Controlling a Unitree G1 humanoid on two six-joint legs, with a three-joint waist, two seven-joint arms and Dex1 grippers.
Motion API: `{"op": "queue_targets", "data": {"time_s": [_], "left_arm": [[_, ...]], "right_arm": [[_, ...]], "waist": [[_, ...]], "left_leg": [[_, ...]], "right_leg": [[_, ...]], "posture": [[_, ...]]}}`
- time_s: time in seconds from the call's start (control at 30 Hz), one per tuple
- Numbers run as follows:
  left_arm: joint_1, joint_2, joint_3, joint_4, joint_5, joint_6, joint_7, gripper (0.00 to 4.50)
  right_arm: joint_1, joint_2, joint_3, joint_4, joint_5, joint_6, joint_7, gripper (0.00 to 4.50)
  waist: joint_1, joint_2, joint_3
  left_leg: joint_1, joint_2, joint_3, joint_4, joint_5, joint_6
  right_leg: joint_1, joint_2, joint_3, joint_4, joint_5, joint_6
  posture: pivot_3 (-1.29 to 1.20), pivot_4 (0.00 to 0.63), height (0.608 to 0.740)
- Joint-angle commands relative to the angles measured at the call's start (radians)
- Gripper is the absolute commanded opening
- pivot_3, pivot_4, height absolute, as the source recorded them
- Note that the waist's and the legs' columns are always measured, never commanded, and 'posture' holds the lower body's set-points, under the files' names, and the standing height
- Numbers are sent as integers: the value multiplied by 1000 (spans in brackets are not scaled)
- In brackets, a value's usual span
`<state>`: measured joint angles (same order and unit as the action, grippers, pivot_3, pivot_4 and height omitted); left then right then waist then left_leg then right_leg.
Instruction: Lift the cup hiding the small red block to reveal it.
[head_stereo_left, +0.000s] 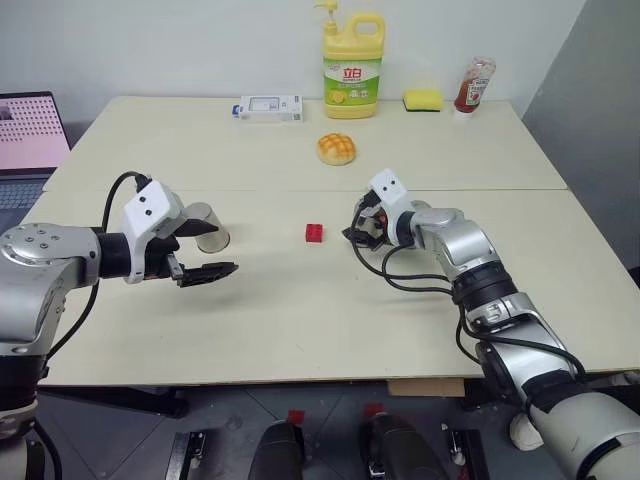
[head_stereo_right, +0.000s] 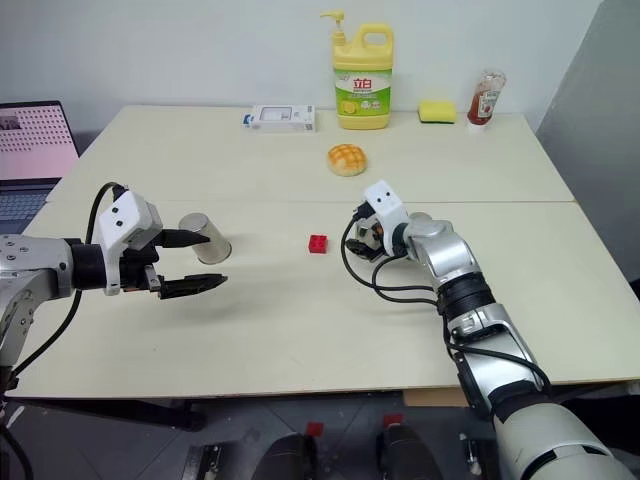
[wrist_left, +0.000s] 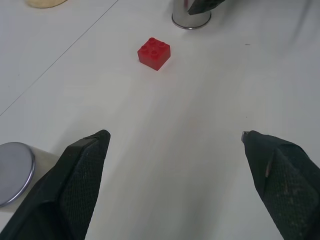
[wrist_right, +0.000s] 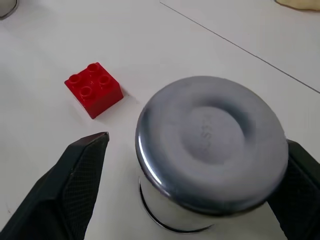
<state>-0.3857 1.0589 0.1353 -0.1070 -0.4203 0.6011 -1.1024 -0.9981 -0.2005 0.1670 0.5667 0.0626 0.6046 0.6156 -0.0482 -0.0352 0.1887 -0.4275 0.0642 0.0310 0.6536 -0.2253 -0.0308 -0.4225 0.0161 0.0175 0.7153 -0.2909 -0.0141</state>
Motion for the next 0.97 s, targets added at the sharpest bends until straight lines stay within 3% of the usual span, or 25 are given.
{"op": "queue_targets", "data": {"time_s": [0.03,0.23,0.43,0.53,0.77,0.97], "left_arm": [[-5,1,14,-13,2,-16,1,4500],[13,0,25,-22,-2,-14,5,4500],[48,16,57,-24,-3,-21,1,4500],[73,28,74,-16,12,-38,2,4500],[78,22,71,16,28,-68,9,4500],[58,8,65,30,10,-61,-6,4500]], "right_arm": [[-49,3,-78,-177,49,4,-34,4476],[-32,-43,-156,-477,145,133,-24,4476],[208,-260,-140,-786,208,127,135,4476],[379,-376,-207,-941,322,173,247,4476],[600,-534,-288,-1103,479,238,339,4476],[619,-550,-293,-1120,515,238,299,4476]], "waist": [[0,0,0],[4,0,0],[25,-1,0],[23,0,0],[14,0,0],[13,0,0]], "left_leg": [[0,0,0,0,0,0],[0,0,-1,0,0,0],[0,0,0,-1,0,0],[-1,-1,1,-1,0,0],[3,0,0,0,0,0],[6,0,1,0,1,1]], "right_leg": [[0,0,0,0,0,0],[0,0,-1,0,0,0],[2,-1,-2,-3,0,0],[1,-1,-2,-2,0,1],[3,0,0,-2,-3,5],[4,2,1,0,-3,4]], "posture": [[0,150,740],[0,150,740],[0,150,740],[0,150,740],[0,150,740],[0,150,740]]}}
